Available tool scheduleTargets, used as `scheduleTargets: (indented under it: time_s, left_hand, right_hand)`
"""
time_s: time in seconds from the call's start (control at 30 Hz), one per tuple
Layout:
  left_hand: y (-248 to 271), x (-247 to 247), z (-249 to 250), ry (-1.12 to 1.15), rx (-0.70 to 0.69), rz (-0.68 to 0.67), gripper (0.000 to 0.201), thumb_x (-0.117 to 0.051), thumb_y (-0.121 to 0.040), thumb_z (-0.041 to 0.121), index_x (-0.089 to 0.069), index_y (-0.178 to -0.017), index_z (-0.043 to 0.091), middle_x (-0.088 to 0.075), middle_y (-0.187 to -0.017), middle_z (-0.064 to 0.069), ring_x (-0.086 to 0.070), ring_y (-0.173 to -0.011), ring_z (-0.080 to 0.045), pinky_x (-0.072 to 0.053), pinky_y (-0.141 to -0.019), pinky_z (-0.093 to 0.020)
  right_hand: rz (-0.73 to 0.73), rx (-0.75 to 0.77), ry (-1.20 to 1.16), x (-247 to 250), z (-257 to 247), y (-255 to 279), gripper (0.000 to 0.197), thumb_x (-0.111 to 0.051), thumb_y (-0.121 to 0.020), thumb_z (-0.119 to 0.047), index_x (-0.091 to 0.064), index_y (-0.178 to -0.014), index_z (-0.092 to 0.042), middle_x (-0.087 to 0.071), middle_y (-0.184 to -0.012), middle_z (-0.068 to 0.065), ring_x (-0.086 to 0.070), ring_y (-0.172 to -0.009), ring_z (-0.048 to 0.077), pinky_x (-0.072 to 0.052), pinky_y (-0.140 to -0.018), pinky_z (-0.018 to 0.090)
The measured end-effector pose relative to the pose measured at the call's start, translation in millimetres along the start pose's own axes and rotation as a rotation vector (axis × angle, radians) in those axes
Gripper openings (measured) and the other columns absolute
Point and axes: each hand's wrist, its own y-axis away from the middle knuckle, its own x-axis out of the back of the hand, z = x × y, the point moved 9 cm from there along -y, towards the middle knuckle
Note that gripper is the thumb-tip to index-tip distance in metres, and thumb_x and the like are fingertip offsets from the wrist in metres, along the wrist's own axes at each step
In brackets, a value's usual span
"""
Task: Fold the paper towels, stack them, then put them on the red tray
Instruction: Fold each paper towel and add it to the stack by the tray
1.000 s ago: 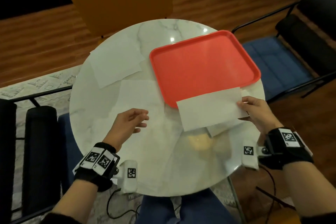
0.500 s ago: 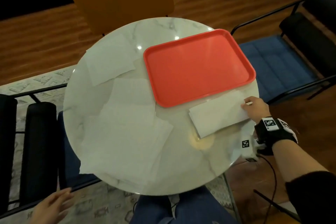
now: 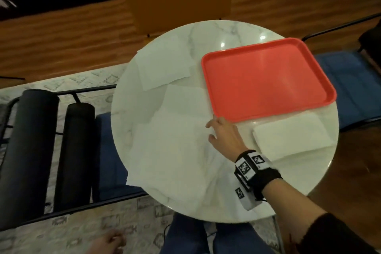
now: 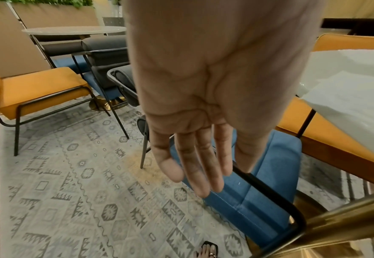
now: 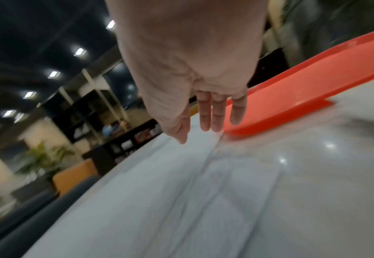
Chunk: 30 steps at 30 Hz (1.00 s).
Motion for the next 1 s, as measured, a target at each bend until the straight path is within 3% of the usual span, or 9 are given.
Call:
scheduleTargets:
  time_s: [0.1, 0.17, 0.23, 0.33, 0.4, 0.5, 0.7, 0.83, 1.0]
  left_hand:
    - [3.9, 11.5, 6.6, 0.099, -0.009, 0.023, 0.011, -0.049, -0.088, -0.014, -0.059, -0.088, -0.009, -0.056, -0.074, -0.022, -0.051, -0.058, -0.026, -0.043, -0.042, -0.026]
    - [0.9, 16.7, 3.7, 0.110, 0.006, 0.001, 0.012, -0.048, -0.088, -0.016, -0.058, -0.085, -0.010, -0.055, -0.072, -0.022, -0.048, -0.055, -0.025, -0.040, -0.043, -0.026]
    - [-0.5, 23.5, 3.6, 0.105, -0.003, -0.025, 0.012, -0.046, -0.088, -0.016, -0.057, -0.085, -0.013, -0.054, -0.070, -0.021, -0.046, -0.053, -0.024, -0.038, -0.048, -0.026]
    - [3.8, 38.6, 14.9, 0.035, -0.040, 0.014, 0.011, -0.049, -0.091, -0.008, -0.060, -0.092, -0.008, -0.060, -0.076, -0.020, -0.051, -0.059, -0.025, -0.039, -0.046, -0.024]
    - [11.2, 49.6, 39.9, -0.055, -0.162, 0.039, 0.012, -0.051, -0.091, -0.003, -0.063, -0.095, -0.002, -0.065, -0.081, -0.019, -0.057, -0.065, -0.023, -0.043, -0.044, -0.015]
    - [19.1, 65.2, 88.7, -0.116, -0.370, 0.053, 0.013, -0.055, -0.090, -0.001, -0.067, -0.094, 0.000, -0.070, -0.071, -0.010, -0.066, -0.071, -0.026, -0.047, -0.050, -0.008]
    - [64.6, 49.8, 220.9, -0.093, -0.702, -0.055, 0.014, -0.058, -0.090, 0.034, -0.069, -0.091, 0.026, -0.074, -0.083, 0.004, -0.070, -0.078, -0.010, -0.050, -0.073, -0.024]
    - [91.6, 5.0, 280.4, 0.009, -0.705, -0.307, 0.065, -0.049, -0.074, 0.074, -0.063, -0.109, 0.021, -0.071, -0.102, 0.006, -0.070, -0.091, -0.008, -0.054, -0.080, -0.026]
    - [96.3, 3.9, 318.0, 0.264, -0.700, -0.238, 0.055, -0.064, -0.084, 0.047, -0.053, -0.118, 0.005, -0.067, -0.107, -0.009, -0.068, -0.098, -0.025, -0.058, -0.083, -0.044]
  right_hand:
    - [-0.083, 0.061, 0.166, -37.8, -31.2, -15.3, 0.045, -0.056, -0.087, -0.021, -0.046, -0.131, -0.016, -0.048, -0.124, 0.010, -0.046, -0.114, 0.031, -0.037, -0.093, 0.041]
    - [-0.112, 0.041, 0.292, -53.4, -34.3, -21.3, 0.041, -0.055, -0.087, -0.023, -0.048, -0.126, -0.013, -0.049, -0.122, 0.010, -0.046, -0.111, 0.032, -0.037, -0.089, 0.041]
    - [-0.065, 0.019, 0.385, -56.2, -35.3, -22.1, 0.031, -0.060, -0.083, -0.022, -0.056, -0.112, -0.011, -0.055, -0.109, 0.009, -0.052, -0.101, 0.031, -0.039, -0.081, 0.040]
    - [0.042, 0.005, 0.504, -49.3, -37.5, -20.5, 0.024, -0.081, -0.055, -0.014, -0.061, -0.070, -0.014, -0.058, -0.068, 0.003, -0.056, -0.061, 0.026, -0.040, -0.057, 0.034]
    - [0.083, 0.020, 0.515, -46.9, -37.9, -19.0, 0.026, -0.081, -0.051, -0.011, -0.058, -0.061, -0.015, -0.055, -0.059, 0.002, -0.052, -0.052, 0.025, -0.038, -0.054, 0.032]
    - [0.205, 0.013, 0.398, -29.3, -46.3, -14.0, 0.019, -0.077, -0.062, -0.012, -0.058, -0.064, -0.015, -0.057, -0.062, 0.000, -0.053, -0.055, 0.025, -0.036, -0.059, 0.033]
    - [0.363, 0.139, 0.051, 0.7, -94.5, 9.8, 0.008, -0.056, -0.080, -0.026, -0.058, -0.080, -0.018, -0.060, -0.079, -0.004, -0.059, -0.071, 0.021, -0.039, -0.069, 0.036]
    - [0.317, 0.227, -0.010, 0.5, -136.7, 22.4, 0.019, -0.041, -0.082, -0.035, -0.054, -0.082, -0.021, -0.058, -0.082, -0.008, -0.057, -0.076, 0.016, -0.038, -0.072, 0.034]
    - [0.165, 0.407, -0.044, -12.4, -178.5, 40.8, 0.015, -0.046, -0.088, -0.032, -0.056, -0.092, -0.021, -0.058, -0.095, -0.009, -0.056, -0.083, 0.013, -0.042, -0.078, 0.032]
